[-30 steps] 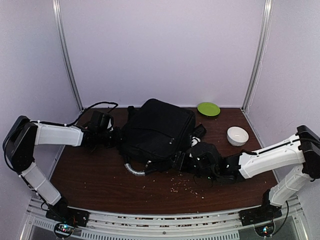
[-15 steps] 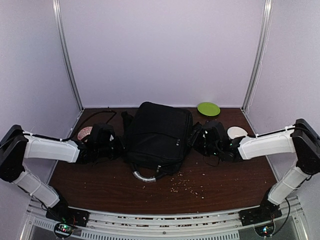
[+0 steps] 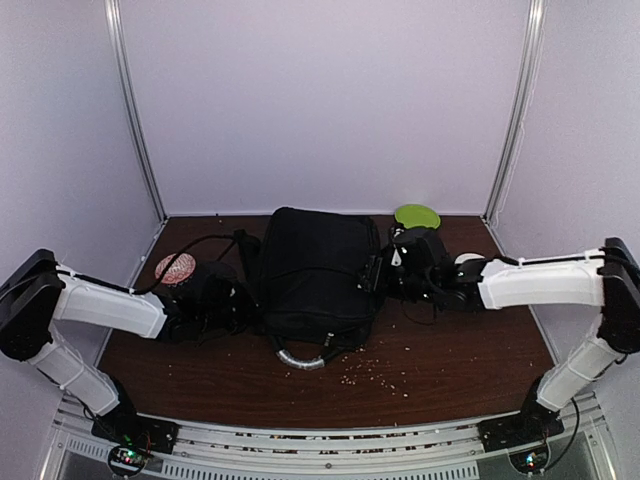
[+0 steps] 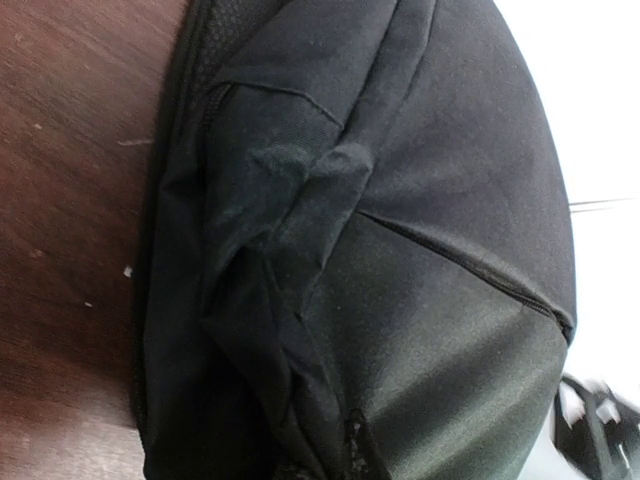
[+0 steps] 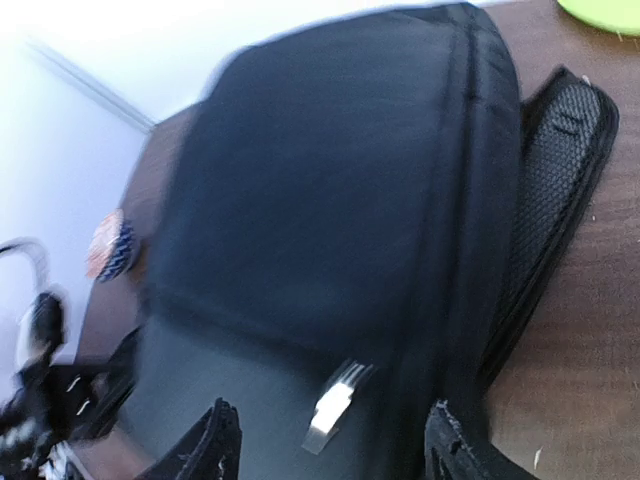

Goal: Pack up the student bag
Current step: Zip the student bag at the center of the board.

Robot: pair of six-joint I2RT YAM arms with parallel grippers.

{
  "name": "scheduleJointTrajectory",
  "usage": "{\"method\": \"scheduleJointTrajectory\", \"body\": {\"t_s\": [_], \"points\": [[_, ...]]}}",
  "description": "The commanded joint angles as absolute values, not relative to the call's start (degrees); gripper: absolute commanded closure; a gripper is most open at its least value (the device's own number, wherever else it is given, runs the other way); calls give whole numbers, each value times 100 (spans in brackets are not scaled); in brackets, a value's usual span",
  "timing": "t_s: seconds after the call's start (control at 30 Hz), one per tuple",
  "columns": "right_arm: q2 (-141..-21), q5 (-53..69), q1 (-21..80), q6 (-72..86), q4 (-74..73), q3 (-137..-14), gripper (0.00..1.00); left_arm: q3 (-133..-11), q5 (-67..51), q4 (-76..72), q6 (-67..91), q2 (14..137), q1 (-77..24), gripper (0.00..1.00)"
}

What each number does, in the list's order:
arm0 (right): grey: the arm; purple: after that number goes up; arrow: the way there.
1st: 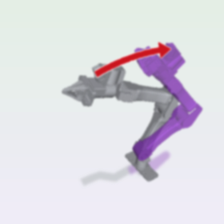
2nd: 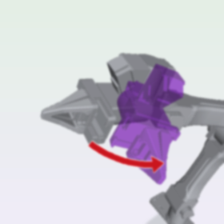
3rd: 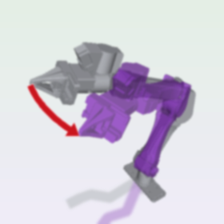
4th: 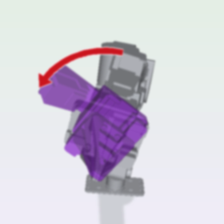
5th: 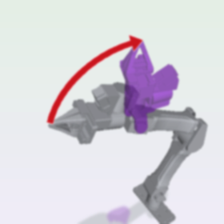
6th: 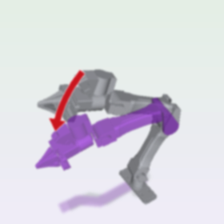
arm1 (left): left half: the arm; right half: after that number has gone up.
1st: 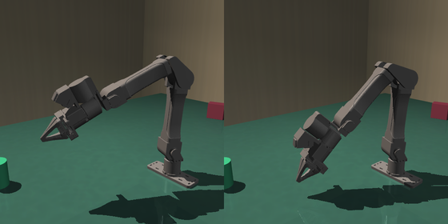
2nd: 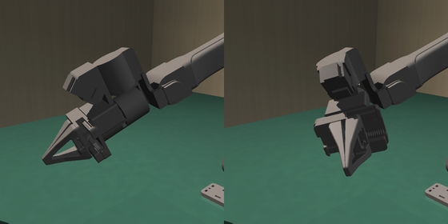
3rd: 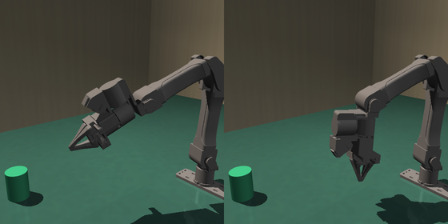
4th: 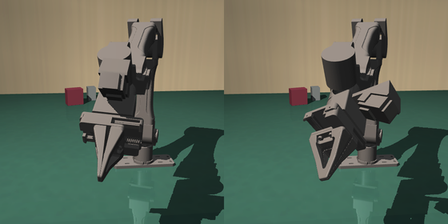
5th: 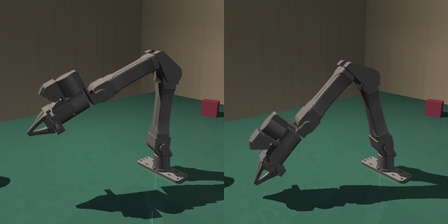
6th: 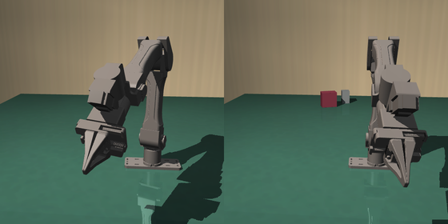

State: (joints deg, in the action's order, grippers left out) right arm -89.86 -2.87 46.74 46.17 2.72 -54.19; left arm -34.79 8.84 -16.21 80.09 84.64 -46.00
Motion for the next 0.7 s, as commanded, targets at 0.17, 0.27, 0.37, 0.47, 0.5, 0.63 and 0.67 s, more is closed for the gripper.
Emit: {"method": "scheduleJointTrajectory", "body": {"t_s": [0.17,0.27,0.37,0.47,0.5,0.63,0.67], "points": [[-7742,-2355,6747,4181,275,-4179,36,-3842,252,-2281,8158,8524,-4794,100],[-8344,-2267,6923,4474,203,-4384,38,-3877,279,-2240,8141,8508,-4799,100],[-8943,-2244,7059,4597,110,-4764,40,-3890,261,-2222,8119,8495,-4799,100],[-9364,-2440,7101,4771,-159,-5231,42,-3887,276,-2168,8125,8450,-4799,100],[-9456,-2487,7102,4851,-164,-5299,42,-3885,286,-2145,8122,8435,-4799,100],[-9760,-2657,7100,5059,-401,-5564,43,-3935,286,-2014,8057,8409,-4799,100],[-9844,-2717,7101,5114,-525,-5638,43,-3952,275,-1997,8050,8406,-4799,100]]}}
